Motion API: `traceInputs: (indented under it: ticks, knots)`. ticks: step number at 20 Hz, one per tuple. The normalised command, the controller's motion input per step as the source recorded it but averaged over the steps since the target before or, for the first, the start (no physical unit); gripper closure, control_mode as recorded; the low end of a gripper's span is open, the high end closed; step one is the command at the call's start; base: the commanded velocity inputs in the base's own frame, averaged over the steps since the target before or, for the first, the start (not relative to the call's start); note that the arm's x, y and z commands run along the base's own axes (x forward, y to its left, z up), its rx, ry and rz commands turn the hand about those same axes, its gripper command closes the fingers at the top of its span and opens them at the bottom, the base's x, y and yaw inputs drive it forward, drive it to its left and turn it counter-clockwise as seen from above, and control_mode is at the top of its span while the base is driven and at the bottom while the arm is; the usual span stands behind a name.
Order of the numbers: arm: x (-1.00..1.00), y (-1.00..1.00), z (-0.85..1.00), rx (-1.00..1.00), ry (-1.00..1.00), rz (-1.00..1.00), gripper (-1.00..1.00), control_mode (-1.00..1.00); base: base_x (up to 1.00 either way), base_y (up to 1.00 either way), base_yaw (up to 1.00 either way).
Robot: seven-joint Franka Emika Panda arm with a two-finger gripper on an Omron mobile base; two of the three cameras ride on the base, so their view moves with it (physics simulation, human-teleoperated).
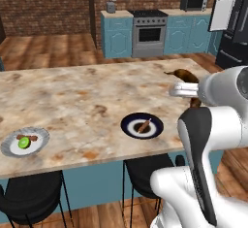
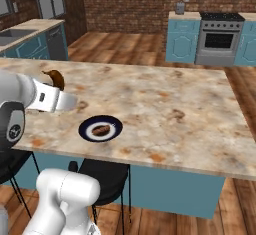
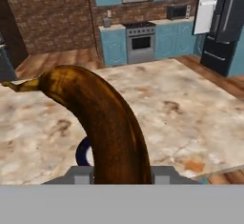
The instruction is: Pick up the kiwi and banana from the fridge and place one fruit on each plate on the dining counter.
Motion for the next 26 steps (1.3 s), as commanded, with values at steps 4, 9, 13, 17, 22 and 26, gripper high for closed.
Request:
traceInputs:
  ticks: [4, 9, 13, 17, 22, 26]
  knots:
    - [1.00, 0.00, -0.76, 0.06, 0.88, 0.15, 1.00, -1.00, 0.00, 0.00, 0.00]
    - [0.85, 0.00, -0.89, 0.00, 0.63, 0.16, 1.00, -1.00, 0.00, 0.00, 0.00]
    - [0.62, 0.00, -0.70, -0.02, 0.26, 0.15, 1.00, -1.00, 0.00, 0.00, 0.00]
    - [0.45, -0.08, -0.66, -0.02, 0.08, 0.17, 1.00, -1.00, 0.00, 0.00, 0.00]
    - [0.41, 0.00, -0.77, -0.03, 0.02, 0.14, 1.00, -1.00, 0.00, 0.00, 0.00]
    - [0.63, 0.00, -0.77, -0.07, 0.11, 0.12, 1.00, -1.00, 0.00, 0.00, 0.00]
